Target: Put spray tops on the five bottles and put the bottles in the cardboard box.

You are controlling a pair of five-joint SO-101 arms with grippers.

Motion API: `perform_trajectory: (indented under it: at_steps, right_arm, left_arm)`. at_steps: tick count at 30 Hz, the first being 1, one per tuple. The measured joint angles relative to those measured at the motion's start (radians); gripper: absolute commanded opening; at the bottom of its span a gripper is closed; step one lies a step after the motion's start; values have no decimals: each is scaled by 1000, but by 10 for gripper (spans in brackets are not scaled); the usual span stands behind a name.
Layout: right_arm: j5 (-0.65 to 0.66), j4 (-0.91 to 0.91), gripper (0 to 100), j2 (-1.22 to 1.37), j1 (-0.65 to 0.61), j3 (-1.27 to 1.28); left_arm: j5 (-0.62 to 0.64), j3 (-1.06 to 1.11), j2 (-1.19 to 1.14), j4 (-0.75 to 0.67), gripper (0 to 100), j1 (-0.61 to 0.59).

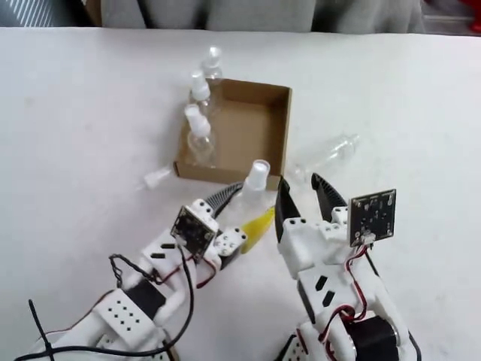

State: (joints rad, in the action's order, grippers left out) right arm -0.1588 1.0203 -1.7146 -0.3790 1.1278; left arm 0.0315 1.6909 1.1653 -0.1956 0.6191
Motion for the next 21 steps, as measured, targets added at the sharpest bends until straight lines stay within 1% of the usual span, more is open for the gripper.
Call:
perform_trajectory:
  at_steps: [3, 7, 10, 14, 17, 19, 21]
  right_arm:
    - [0, 0, 166, 0, 0, 6]
    - [0, 0, 167, 0, -2, 46]
    - [0, 0, 167, 0, -2, 51]
    - [0, 0, 166, 0, 5, 51]
    - [0, 0, 166, 0, 69, 51]
    - [0, 0, 168, 0, 144, 51]
    - [0, 0, 169, 0, 241, 51]
  left_arm:
    - [5, 0, 0, -32, 105, -20]
    - [63, 0, 0, -80, 105, -18]
    - [80, 0, 0, -129, 105, -20]
    - [84, -48, -31, -140, 105, -23]
    - [84, -158, -144, -140, 105, -58]
    - [84, -245, -262, -149, 105, -74]
    - [84, -311, -391, -198, 105, -75]
